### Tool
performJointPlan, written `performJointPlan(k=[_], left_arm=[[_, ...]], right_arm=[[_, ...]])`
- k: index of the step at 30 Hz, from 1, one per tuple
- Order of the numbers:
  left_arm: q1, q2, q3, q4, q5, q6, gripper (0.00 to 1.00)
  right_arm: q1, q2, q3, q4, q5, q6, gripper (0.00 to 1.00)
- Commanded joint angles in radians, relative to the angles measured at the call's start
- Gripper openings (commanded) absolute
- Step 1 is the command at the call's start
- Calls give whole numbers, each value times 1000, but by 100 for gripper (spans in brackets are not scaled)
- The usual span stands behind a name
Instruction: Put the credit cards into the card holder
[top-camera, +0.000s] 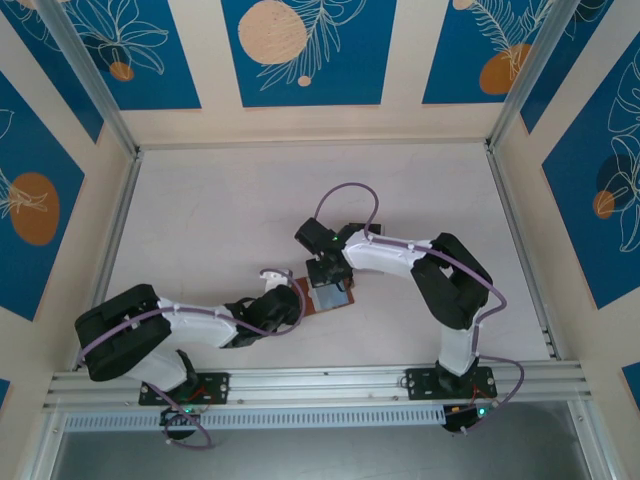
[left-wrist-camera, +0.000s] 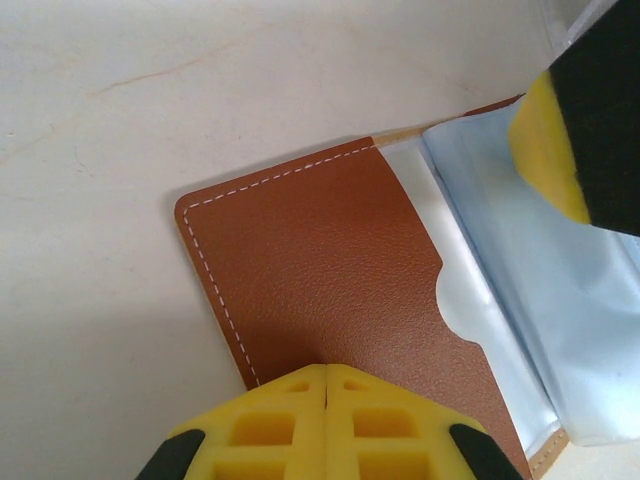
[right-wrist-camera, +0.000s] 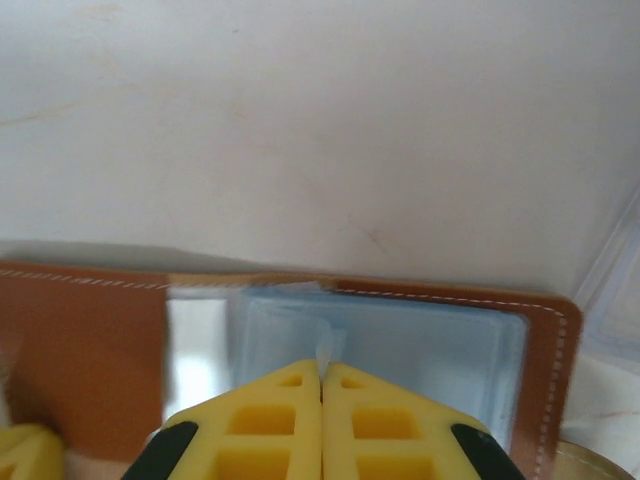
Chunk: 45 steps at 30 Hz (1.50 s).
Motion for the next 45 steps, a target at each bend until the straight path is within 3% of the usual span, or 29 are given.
performJointPlan(k=[1, 5, 15, 24, 28, 41, 45], left_arm=[[-9, 68, -14, -107, 51, 14, 0], [-9, 75, -10, -99, 55, 17, 0], [-9, 32, -17, -133, 40, 18, 0], [-9, -8, -38, -149, 32, 15, 10], [-10, -49, -49, -160, 42, 17, 19], [-12, -538, -113, -479, 4, -12, 54], [-12, -610, -101, -557, -11, -8, 56]], right_arm=[[7, -58, -1, -35, -98, 2, 11], [0, -71, -20, 10, -200, 9, 16], [-55, -29, -113, 177, -417, 66, 42], [-68, -74, -161, 286, -535, 101, 60], [-75, -65, -169, 322, -581, 115, 69], [-86, 8, -160, 330, -562, 138, 76], [-80, 16, -153, 321, -544, 141, 76]])
